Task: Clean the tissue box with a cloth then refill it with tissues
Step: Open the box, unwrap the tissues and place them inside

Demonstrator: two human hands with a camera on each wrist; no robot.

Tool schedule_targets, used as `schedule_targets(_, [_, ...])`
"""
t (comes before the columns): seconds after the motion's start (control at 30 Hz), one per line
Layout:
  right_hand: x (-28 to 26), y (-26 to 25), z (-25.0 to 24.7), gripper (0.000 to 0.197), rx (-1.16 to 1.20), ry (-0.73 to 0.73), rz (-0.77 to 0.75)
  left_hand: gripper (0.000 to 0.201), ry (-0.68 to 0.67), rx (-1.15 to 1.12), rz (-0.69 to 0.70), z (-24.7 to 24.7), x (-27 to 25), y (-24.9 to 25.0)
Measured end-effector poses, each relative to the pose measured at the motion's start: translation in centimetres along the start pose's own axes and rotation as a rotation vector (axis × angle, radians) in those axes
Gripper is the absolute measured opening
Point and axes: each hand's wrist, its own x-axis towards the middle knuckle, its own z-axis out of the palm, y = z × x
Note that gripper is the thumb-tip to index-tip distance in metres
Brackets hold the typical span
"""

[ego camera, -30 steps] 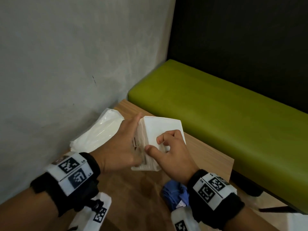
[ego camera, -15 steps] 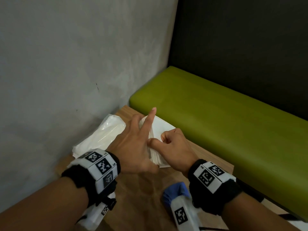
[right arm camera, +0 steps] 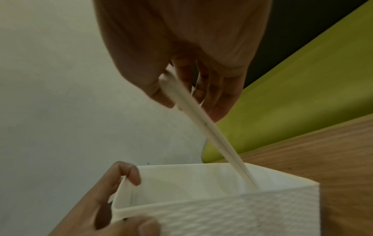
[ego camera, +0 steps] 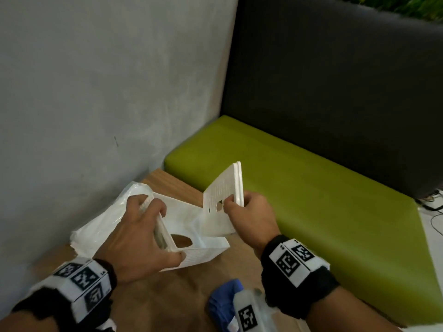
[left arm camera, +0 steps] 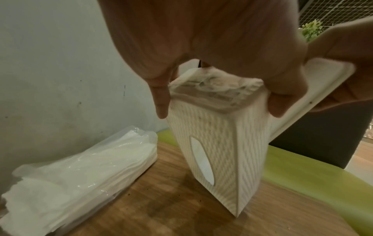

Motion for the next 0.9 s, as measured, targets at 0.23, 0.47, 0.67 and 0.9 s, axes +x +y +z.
schedule_targets(0.23, [0.1, 2.9, -1.3, 0.009, 0.067, 0.303, 0.119, 0.083, -0.027, 0.085, -0.123, 0.9, -1.9, 0.8])
schedule_targets(0.47, [-0.6, 5.5, -2.0, 0.030, 0.173, 0.427, 0.298, 0.092, -0.075, 0.117, -0.249, 2.5, -3.4, 1.0])
schedule_targets(0.67, [-1.8, 8.9, -0.4, 0.040, 0.259, 0.624, 0.499, 0.096, -0.106, 0.173, -0.342, 4.9, -4.3, 0.8])
schedule_targets(0.9, [-3.0, 12.2, 1.2, 0.052, 0.407, 0.792, 0.719, 0.095, -0.194, 0.182, -0.437, 6.8, -5.7, -1.9])
